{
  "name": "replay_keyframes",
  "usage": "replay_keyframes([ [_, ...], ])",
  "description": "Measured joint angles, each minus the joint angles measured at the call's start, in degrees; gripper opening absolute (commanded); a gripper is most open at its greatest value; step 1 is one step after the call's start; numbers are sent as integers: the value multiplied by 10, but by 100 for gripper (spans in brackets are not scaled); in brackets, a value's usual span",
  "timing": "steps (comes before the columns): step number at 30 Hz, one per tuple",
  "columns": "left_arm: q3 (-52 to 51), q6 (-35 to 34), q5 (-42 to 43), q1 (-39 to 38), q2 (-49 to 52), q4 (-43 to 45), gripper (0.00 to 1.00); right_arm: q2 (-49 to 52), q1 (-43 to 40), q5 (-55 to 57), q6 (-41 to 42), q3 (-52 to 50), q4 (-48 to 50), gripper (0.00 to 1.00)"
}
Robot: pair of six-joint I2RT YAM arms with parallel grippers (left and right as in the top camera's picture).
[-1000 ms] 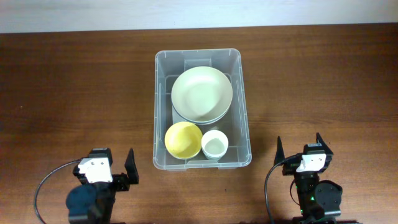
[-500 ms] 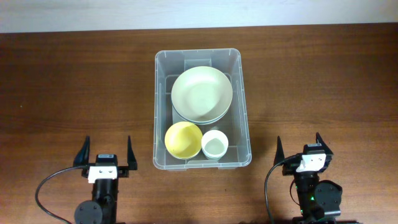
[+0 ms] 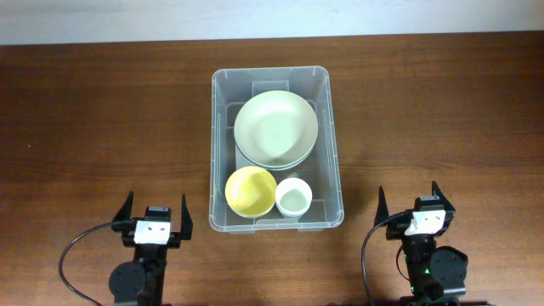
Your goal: Pack container
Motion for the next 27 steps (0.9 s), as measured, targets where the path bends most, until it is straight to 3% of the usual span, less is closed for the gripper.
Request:
replay_keyframes([
  [27,0,-35,2,0,0,0,99,0,0,0,0,0,0,99],
])
